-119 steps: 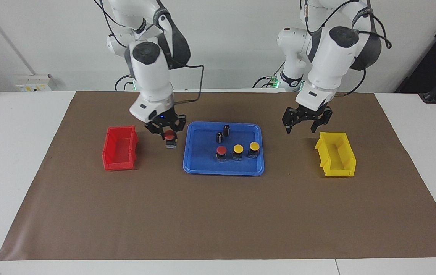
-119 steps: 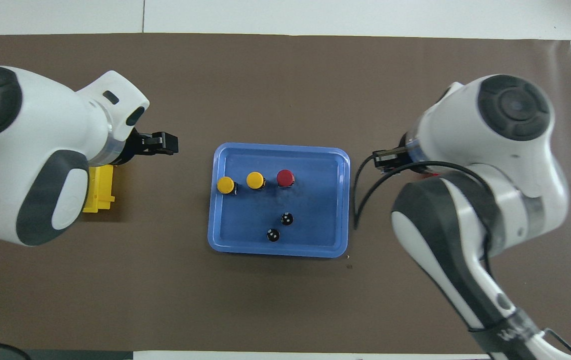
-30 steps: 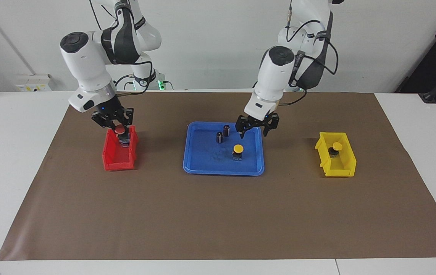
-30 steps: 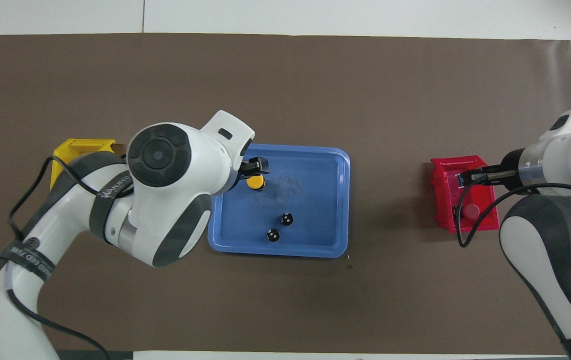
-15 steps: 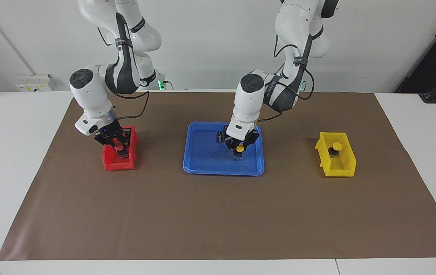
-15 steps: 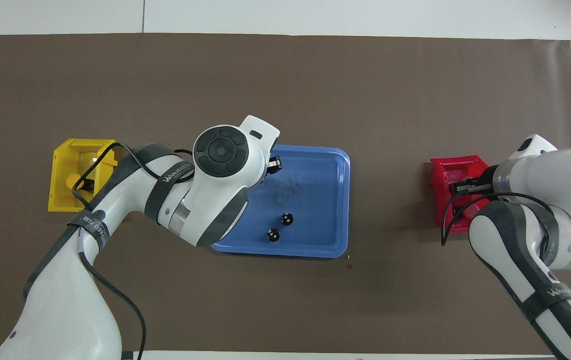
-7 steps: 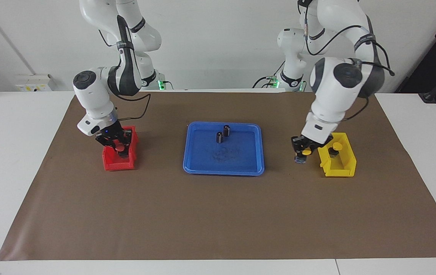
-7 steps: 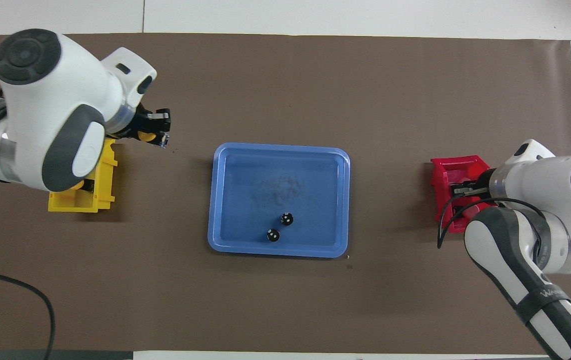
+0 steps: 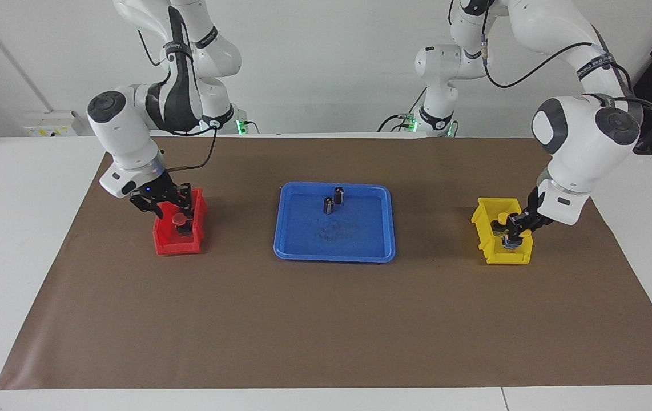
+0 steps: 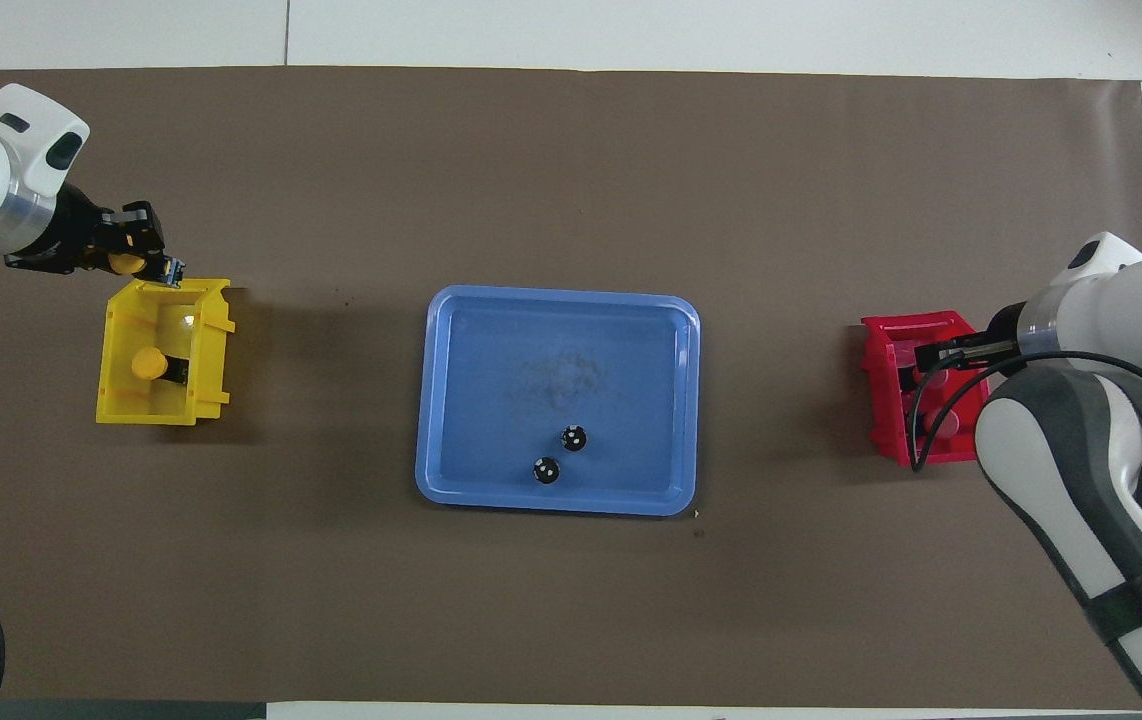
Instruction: Sort red and yellow buttons by color
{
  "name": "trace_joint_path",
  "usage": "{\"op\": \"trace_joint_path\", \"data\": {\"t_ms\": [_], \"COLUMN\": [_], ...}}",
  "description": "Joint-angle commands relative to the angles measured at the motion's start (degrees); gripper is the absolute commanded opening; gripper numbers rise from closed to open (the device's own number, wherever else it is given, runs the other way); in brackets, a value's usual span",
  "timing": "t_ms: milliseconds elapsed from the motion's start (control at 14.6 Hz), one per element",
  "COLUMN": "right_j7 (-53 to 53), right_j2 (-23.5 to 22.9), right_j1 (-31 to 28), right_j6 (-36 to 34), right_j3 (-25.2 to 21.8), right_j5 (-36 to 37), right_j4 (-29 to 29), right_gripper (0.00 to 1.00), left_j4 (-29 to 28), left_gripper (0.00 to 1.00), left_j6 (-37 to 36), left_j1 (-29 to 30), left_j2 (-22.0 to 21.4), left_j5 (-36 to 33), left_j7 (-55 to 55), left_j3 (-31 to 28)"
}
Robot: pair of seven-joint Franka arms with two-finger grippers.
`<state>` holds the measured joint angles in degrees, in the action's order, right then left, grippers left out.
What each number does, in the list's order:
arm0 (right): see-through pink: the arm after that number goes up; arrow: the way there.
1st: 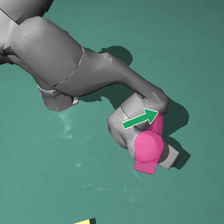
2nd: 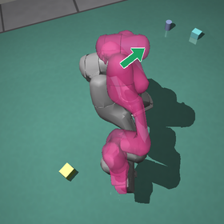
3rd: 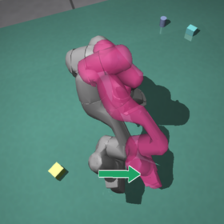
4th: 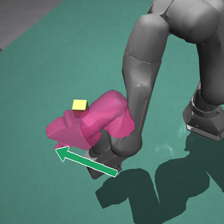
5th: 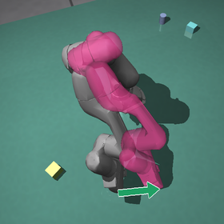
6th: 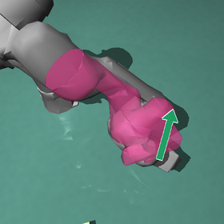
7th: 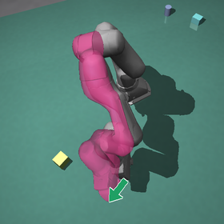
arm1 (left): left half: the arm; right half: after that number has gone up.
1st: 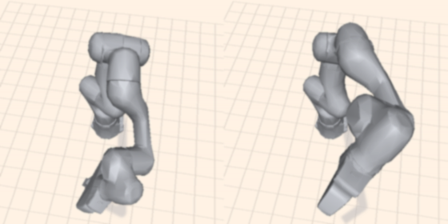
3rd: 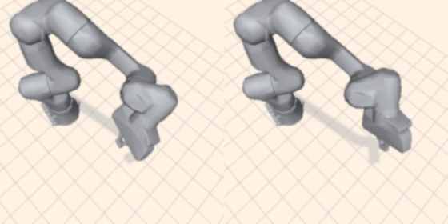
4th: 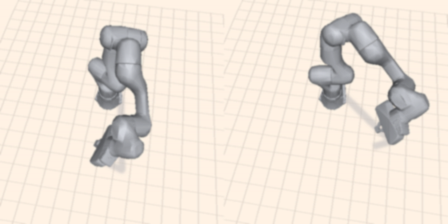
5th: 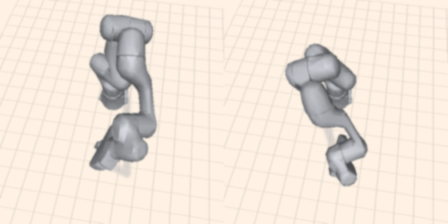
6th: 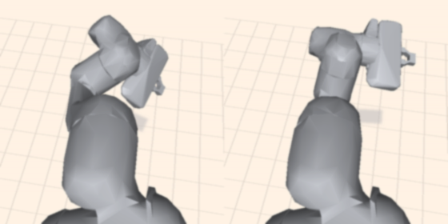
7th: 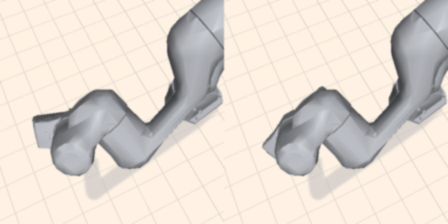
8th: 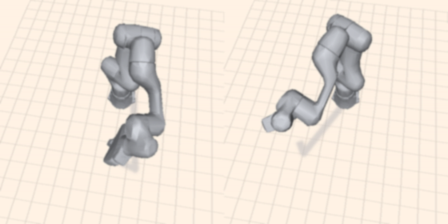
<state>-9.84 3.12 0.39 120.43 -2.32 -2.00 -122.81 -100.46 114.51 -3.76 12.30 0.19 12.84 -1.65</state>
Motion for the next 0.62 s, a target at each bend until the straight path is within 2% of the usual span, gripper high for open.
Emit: {"op": "trace_joint_path", "data": {"t_ms": [0, 69, 206, 412, 549], "right_j7": [-1.24, -1.15, -0.80, -0.63, -0.54], "right_j2": [1.27, 1.45, 1.36, 0.75, -0.13], "right_j1": [-1.18, -1.44, -2.76, -4.69, -5.13], "right_j6": [-12.72, -17.12, -25.38, -34.27, -37.72], "right_j3": [0.21, 0.13, 0.21, 0.21, 0.21], "right_j5": [-0.99, -0.90, -0.64, -0.29, -0.11], "right_j4": [9.75, 13.27, 20.56, 28.83, 32.88], "right_gripper": [0.95, 1.00, 1.00, 1.00, 1.00], "left_j4": [-5.26, -6.57, -8.86, -12.11, -14.40], "left_gripper": [0.01, 0.01, 0.01, 0.01, 0.01], "left_j6": [4.83, 5.63, 6.60, 7.65, 10.28], "left_j1": [1.65, 2.08, 2.35, 3.05, 3.23], "left_j2": [-1.40, -1.40, -1.75, -2.81, -3.51], "left_j5": [0.69, 0.69, 0.69, 0.69, 0.69], "left_j7": [-0.36, -0.62, -1.15, -2.82, -3.00], "left_j3": [0.68, 0.68, 0.59, 0.68, 0.68]}}
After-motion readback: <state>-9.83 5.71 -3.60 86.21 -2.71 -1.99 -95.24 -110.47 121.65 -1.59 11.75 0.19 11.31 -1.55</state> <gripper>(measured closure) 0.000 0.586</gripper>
